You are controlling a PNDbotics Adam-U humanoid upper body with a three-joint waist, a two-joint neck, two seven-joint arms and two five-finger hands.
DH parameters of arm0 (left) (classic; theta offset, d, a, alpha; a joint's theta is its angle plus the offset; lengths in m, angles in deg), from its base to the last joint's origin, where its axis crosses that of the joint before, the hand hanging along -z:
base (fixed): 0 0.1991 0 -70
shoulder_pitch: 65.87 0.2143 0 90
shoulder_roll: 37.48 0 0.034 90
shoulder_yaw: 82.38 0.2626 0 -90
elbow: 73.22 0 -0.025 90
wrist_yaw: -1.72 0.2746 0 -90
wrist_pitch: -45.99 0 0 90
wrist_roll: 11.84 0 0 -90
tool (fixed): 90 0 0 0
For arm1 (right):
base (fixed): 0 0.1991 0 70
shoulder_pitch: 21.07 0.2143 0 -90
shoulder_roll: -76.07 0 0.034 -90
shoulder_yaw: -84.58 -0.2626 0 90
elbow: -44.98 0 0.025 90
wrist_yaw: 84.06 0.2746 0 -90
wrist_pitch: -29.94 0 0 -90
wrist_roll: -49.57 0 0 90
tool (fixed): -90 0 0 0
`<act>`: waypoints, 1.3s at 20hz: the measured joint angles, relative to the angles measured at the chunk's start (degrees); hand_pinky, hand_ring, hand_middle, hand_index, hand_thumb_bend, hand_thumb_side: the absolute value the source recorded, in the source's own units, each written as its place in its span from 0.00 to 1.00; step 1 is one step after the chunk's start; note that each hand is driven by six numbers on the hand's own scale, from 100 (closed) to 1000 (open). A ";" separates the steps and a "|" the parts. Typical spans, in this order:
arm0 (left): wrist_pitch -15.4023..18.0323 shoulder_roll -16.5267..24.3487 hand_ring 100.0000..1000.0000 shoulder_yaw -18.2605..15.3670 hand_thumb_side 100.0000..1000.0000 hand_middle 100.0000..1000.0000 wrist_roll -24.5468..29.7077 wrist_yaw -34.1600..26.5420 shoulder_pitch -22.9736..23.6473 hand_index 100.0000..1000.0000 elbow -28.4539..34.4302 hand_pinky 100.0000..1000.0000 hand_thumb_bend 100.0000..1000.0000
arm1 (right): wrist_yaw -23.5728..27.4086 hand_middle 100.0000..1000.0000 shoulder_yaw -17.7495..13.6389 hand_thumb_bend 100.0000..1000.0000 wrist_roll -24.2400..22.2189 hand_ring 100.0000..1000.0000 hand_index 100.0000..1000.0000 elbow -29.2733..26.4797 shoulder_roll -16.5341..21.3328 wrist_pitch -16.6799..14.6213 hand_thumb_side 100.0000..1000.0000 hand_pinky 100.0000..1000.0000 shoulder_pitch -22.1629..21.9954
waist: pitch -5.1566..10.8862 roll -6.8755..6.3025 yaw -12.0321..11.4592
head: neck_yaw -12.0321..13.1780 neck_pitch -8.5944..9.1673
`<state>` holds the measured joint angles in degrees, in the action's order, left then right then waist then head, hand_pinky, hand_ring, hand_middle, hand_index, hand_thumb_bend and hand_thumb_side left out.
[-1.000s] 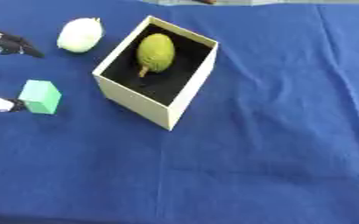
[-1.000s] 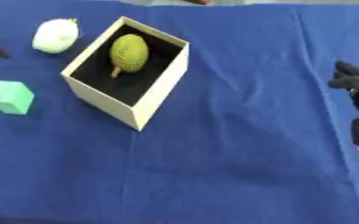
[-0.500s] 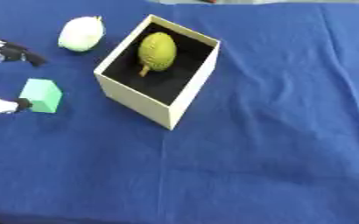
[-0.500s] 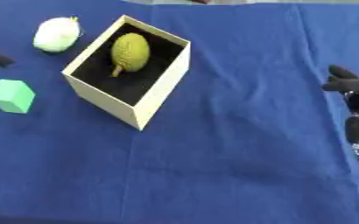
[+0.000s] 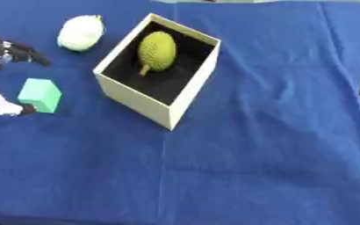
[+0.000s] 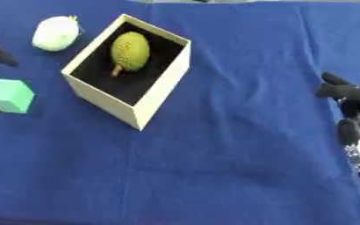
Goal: Pick up objects on the table and place them in the box.
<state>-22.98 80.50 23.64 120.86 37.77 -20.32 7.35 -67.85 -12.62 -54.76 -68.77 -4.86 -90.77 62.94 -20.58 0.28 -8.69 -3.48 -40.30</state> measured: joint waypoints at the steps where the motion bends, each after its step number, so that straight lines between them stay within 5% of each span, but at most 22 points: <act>1: 0.15 -0.28 0.96 0.04 0.52 0.88 -0.15 0.64 0.00 0.96 -0.21 0.99 0.38 | -0.01 0.69 0.08 0.00 -0.11 1.00 0.80 0.00 -0.24 0.31 0.44 1.00 0.04 | -0.08 0.00 0.01 | 0.02 0.00; 7: 0.65 -1.49 0.95 0.37 0.53 0.87 -0.65 2.74 -0.62 0.96 -2.45 0.98 0.39 | -0.02 0.69 0.23 0.00 -0.57 1.00 0.80 0.00 -1.22 2.29 0.45 1.00 0.45 | -0.23 0.00 0.18 | 0.26 0.00; 13: 1.06 -2.94 0.92 0.34 0.45 0.79 -1.06 4.68 -1.41 0.95 -5.49 0.95 0.28 | -0.05 0.68 0.26 0.00 -0.88 1.00 0.80 0.00 -2.04 3.72 0.46 1.00 0.47 | -0.33 0.02 0.39 | 0.43 0.01; 18: 1.74 -4.10 0.90 0.34 0.40 0.76 -1.74 5.32 -1.53 0.94 -6.69 0.93 0.32 | -0.56 0.66 0.56 0.00 -1.24 1.00 0.79 0.00 -2.92 5.02 0.47 1.00 0.46 | -0.55 0.08 0.46 | 0.61 0.04; 26: 2.27 -4.82 0.77 0.34 0.16 0.60 -2.27 6.78 -1.53 0.89 -7.85 0.85 0.36 | -1.01 0.67 0.95 0.00 -1.92 1.00 0.81 0.00 -3.69 6.08 0.45 1.00 0.65 | -0.65 0.18 0.51 | 0.74 0.08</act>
<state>-20.71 75.68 23.98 118.58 44.55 -21.85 -0.50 -68.86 -11.68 -56.68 -68.77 -8.56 -84.69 63.59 -21.23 0.46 -8.18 -2.74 -40.22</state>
